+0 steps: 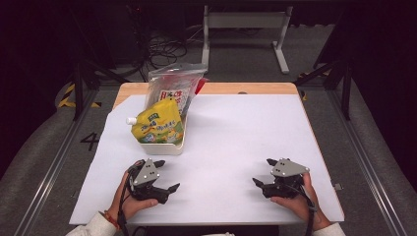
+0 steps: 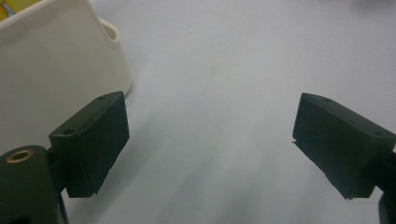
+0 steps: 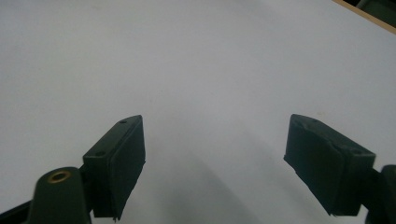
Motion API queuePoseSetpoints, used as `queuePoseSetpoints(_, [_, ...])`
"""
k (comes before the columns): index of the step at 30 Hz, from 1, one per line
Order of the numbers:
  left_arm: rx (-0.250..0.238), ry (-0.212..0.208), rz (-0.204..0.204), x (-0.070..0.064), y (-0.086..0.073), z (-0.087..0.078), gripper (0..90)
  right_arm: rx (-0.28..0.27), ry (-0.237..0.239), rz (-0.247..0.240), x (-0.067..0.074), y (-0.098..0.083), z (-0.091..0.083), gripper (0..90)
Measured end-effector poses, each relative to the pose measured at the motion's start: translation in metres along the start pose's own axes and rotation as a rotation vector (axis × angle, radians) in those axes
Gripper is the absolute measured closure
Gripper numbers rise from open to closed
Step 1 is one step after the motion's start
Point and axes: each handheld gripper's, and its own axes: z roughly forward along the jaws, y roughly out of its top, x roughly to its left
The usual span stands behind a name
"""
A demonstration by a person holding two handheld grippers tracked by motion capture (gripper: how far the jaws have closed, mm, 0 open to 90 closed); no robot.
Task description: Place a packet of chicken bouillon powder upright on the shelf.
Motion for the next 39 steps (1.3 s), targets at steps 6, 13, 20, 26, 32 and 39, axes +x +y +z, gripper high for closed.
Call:
queuePoseSetpoints(6, [0.016,-0.013,0.018,-0.002,0.002,0.006,10.8,0.024,-0.045,0.000,-0.002,-0.011,-0.009,15.3])
queuePoseSetpoints(13, [0.028,-0.020,0.040,-0.004,0.003,0.011,10.1,0.026,-0.094,0.021,-0.005,-0.018,-0.015,12.8])
queuePoseSetpoints(20, [0.035,0.004,0.045,-0.002,0.004,0.013,9.5,0.035,-0.100,0.015,-0.004,-0.019,-0.014,12.5])
queuePoseSetpoints(26, [0.038,0.007,0.054,-0.002,0.004,0.012,9.1,0.029,-0.105,0.013,-0.001,-0.017,-0.013,15.3])
queuePoseSetpoints(32, [0.036,0.004,0.057,-0.002,0.005,0.014,8.8,0.019,-0.119,0.006,-0.001,-0.017,-0.014,15.4])
queuePoseSetpoints(39, [0.041,-0.002,0.056,-0.002,0.005,0.015,8.9,0.024,-0.123,0.005,0.000,-0.018,-0.013,15.1])
